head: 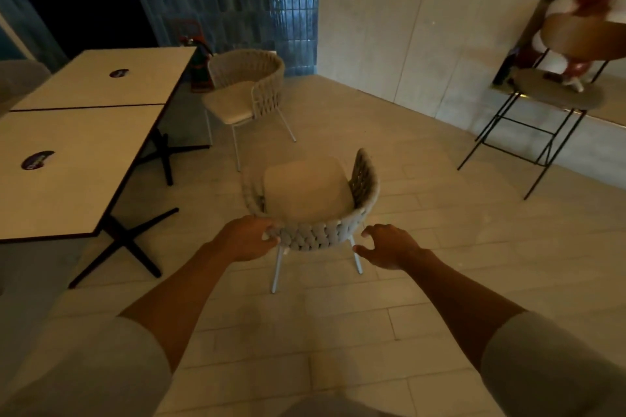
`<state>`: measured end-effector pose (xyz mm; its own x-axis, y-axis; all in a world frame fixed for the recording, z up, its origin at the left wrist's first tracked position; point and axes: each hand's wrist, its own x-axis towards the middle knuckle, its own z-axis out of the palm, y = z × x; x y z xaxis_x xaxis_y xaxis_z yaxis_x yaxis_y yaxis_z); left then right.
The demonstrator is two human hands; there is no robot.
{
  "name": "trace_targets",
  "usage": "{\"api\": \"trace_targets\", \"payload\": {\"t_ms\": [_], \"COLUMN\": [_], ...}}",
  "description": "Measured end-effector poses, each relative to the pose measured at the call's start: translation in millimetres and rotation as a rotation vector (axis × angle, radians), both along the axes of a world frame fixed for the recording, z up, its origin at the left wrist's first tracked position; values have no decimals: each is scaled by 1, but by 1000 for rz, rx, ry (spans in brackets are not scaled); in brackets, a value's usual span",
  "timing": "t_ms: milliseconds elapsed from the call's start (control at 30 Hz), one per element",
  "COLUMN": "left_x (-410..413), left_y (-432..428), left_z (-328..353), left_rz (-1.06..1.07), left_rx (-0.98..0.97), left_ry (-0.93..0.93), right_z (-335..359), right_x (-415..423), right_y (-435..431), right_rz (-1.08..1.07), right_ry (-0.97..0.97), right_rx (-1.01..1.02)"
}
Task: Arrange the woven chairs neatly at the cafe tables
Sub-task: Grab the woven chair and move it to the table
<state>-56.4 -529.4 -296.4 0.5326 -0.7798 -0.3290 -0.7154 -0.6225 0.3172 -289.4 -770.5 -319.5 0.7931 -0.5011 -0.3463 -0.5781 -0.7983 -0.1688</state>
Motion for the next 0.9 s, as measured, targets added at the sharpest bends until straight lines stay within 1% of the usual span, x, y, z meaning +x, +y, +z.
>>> {"api": "trace_targets", "payload": {"t_ms": [133,233,333,467,600,667,767,900], "left_x": [-3,4,20,44,69,81,105,128], "left_y": [-17,-33,-55,-88,-118,-130,-152,-186], "left_z": [-25,-41,-56,-78,-106,-118,-135,-155], "left_rz": [39,56,43,83,177,237,295,305], "left_rx": [30,61,78,-3,-87,-94,-70,-89], "left_ry": [68,95,133,230,402,464,543,551], "right_z": [-29,-46,-64,-80,-90,-90,-89,-90], "right_x": [0,6,18,31,41,45,63,94], "right_y": [-11,-20,-33,-56,-91,-114,-148,-170], "right_rz": [25,12,-44,-159,-228,-254,-345,-412], "right_ry": [79,96,102,78,117,150,137,71], "right_rx": [66,119,191,305,339,330,323,331]}}
